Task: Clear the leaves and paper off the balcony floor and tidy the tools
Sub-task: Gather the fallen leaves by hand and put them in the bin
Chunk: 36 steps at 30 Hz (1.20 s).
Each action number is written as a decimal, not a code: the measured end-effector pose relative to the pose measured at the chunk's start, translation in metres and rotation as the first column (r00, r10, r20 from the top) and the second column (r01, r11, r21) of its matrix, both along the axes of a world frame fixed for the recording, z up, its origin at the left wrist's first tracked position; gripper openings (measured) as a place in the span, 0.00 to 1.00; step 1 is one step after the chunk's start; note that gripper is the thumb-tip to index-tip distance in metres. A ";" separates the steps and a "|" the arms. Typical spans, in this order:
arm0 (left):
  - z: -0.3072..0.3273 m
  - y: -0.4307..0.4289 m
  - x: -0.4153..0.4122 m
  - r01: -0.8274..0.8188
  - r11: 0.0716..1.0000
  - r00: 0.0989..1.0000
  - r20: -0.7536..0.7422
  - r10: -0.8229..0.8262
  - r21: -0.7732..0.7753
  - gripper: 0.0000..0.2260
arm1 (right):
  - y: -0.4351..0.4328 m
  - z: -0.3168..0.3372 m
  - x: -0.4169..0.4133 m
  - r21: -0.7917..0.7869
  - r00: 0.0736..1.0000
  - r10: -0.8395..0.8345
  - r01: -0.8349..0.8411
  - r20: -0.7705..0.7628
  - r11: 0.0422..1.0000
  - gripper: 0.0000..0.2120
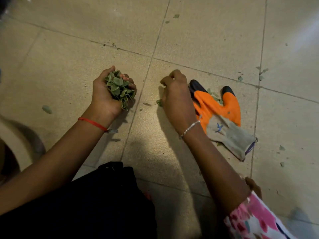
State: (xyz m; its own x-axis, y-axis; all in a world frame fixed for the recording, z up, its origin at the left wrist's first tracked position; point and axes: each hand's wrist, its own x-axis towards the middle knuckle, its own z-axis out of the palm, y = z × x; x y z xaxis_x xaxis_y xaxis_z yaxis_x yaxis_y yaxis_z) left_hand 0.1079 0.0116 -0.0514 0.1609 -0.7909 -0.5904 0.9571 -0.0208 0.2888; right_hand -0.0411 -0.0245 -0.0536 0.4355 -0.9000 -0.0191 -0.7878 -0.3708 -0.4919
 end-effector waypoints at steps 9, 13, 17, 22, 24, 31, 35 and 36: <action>0.002 0.020 0.020 -0.075 0.997 0.997 -0.012 0.075 0.002 0.25 | 0.050 -0.031 0.016 -0.124 0.986 -0.156 0.147 -0.065 0.981 0.29; 0.002 0.024 0.024 -0.087 0.996 0.996 -0.005 0.087 -0.003 0.25 | 0.045 -0.037 0.024 -0.085 0.980 -0.163 0.153 -0.115 0.985 0.38; -0.001 0.027 0.027 -0.107 0.994 0.994 -0.020 0.107 0.007 0.23 | 0.045 -0.036 0.033 -0.044 0.980 -0.139 0.134 -0.145 0.990 0.39; -0.003 0.033 0.034 -0.121 0.993 0.993 -0.015 0.121 0.007 0.24 | 0.060 -0.034 0.042 0.022 0.999 0.040 -0.040 0.026 0.999 0.33; -0.003 0.036 0.039 -0.145 0.989 0.989 -0.025 0.145 0.006 0.24 | 0.064 -0.032 0.042 0.052 0.984 0.165 -0.169 0.071 0.984 0.32; -0.002 0.046 0.051 -0.195 0.981 0.981 0.004 0.195 -0.006 0.19 | 0.077 -0.040 0.041 -0.057 0.864 0.503 -0.504 -0.035 0.862 0.31; -0.004 0.049 0.053 -0.203 0.979 0.979 0.008 0.203 0.008 0.25 | 0.080 -0.051 0.047 -0.195 0.777 0.625 -0.604 0.074 0.773 0.17; -0.005 0.049 0.054 -0.208 0.978 0.978 0.004 0.208 0.015 0.25 | 0.080 -0.049 0.046 -0.156 0.765 0.632 -0.614 0.125 0.774 0.16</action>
